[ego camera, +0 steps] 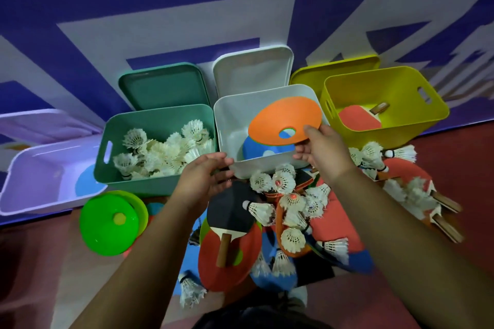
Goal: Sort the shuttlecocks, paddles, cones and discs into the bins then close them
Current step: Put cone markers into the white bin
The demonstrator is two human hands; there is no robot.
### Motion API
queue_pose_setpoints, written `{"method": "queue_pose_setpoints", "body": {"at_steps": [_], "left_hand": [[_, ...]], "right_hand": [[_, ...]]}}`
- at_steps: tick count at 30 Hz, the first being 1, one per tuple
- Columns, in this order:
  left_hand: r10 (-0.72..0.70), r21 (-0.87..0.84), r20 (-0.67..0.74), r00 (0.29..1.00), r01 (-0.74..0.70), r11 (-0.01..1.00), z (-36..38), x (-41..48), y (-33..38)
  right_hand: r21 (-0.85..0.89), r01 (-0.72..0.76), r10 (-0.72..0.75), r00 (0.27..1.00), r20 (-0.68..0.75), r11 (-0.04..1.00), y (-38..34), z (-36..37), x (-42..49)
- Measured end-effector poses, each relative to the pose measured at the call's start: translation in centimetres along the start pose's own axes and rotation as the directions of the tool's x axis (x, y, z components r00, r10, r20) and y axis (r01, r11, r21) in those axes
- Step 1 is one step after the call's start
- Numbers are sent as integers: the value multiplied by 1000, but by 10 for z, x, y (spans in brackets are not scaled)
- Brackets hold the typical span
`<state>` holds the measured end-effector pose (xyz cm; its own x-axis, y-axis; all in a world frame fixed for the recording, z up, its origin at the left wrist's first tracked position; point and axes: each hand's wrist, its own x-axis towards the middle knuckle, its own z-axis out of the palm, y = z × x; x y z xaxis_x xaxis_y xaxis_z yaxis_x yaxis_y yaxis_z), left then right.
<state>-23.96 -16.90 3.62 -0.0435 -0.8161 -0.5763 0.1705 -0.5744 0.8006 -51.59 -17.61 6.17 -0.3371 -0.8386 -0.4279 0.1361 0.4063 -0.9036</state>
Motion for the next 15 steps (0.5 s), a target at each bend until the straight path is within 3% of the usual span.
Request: {"method": "queue_pose_setpoints", "body": {"at_steps": [6,11,15], "left_hand": [[-39,10,-118,992,40,999,-25,-9,-18],[-94,-49,-228,969,85,995,-42,-17,-35],[-102,-54,-239,966,91,994,-40,-26,-46]], "right_hand": [[31,-182,181,983,38,983,14,11,21],[-60,-139,142,989,50,988,33,10,14],[-139,-28,38,996,76,990,43,8,0]]}}
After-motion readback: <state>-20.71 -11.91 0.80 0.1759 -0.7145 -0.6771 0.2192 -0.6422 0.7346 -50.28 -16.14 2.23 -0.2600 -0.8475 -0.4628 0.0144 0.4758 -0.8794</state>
